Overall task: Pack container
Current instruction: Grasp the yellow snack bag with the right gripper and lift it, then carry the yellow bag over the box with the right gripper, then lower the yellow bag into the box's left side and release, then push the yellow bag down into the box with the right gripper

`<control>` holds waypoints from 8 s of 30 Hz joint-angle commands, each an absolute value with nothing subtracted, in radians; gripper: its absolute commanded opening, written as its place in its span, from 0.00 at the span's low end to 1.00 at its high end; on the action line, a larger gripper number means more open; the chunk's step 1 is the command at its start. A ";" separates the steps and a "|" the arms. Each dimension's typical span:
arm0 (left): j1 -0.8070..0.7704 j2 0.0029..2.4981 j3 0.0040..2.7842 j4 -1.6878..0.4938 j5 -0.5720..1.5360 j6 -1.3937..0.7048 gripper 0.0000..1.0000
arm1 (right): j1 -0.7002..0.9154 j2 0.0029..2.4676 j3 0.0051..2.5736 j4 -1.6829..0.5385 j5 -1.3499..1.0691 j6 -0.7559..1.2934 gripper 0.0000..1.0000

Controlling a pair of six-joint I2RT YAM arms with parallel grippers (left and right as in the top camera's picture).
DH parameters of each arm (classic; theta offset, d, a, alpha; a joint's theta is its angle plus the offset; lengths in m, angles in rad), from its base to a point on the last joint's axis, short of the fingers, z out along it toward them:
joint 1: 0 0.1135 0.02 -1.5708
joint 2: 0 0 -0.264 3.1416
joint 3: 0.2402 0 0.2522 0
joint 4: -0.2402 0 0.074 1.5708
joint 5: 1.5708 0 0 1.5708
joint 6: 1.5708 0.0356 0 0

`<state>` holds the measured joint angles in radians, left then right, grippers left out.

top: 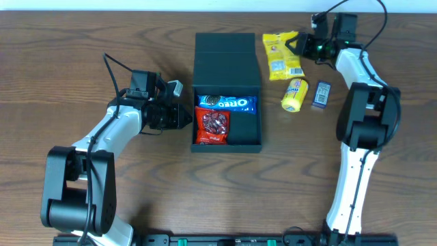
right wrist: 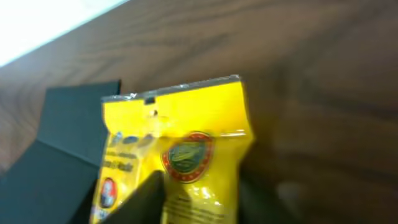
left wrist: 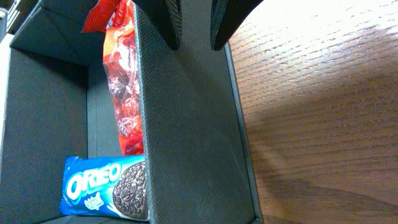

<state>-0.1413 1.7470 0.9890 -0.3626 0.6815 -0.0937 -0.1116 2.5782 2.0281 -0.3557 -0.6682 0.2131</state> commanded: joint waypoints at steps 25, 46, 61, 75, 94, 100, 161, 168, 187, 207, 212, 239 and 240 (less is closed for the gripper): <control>-0.145 1.755 0.982 -0.365 0.682 -0.094 0.16 | -0.128 2.557 2.830 -1.167 -0.730 0.081 0.01; -0.144 1.754 0.982 -0.361 0.669 -0.090 0.16 | -0.009 1.724 1.681 -0.971 -0.731 0.379 0.01; -0.132 1.754 0.982 -0.350 0.670 -0.090 0.09 | 0.345 1.724 1.532 -0.775 -0.527 1.259 0.01; -0.123 1.754 0.982 -0.349 0.670 -0.090 0.14 | 0.501 1.724 1.221 -0.400 -0.398 1.678 0.02; -0.123 1.754 0.982 -0.334 0.670 -0.091 0.14 | 0.525 1.726 1.215 -0.408 -0.176 1.723 0.02; -0.123 1.754 0.982 -0.334 0.670 -0.093 0.14 | 0.535 1.738 1.215 -0.400 -0.157 1.729 0.02; -0.123 1.754 0.982 -0.335 0.670 -0.094 0.18 | 0.483 1.735 1.217 -0.322 -0.394 0.730 0.99; -0.123 1.754 0.982 -0.335 0.670 -0.094 0.24 | 0.481 1.735 1.217 -0.401 -0.390 0.572 0.02; -0.123 1.754 0.982 -0.335 0.670 -0.094 0.24 | 0.442 1.731 1.222 -0.598 -0.285 0.438 0.01; -0.123 1.754 0.982 -0.335 0.670 -0.094 0.24 | 0.486 1.833 1.222 -0.522 -0.290 0.418 0.01; -0.123 1.754 0.982 -0.335 0.670 -0.094 0.24 | 0.513 1.833 1.222 -0.500 -0.319 0.370 0.01; -0.123 1.754 0.982 -0.340 0.670 -0.094 0.24 | 0.488 1.833 1.368 -0.691 -0.191 0.350 0.01; -0.123 1.754 0.982 -0.340 0.670 -0.094 0.24 | 0.484 1.833 1.386 -0.705 -0.191 0.350 0.01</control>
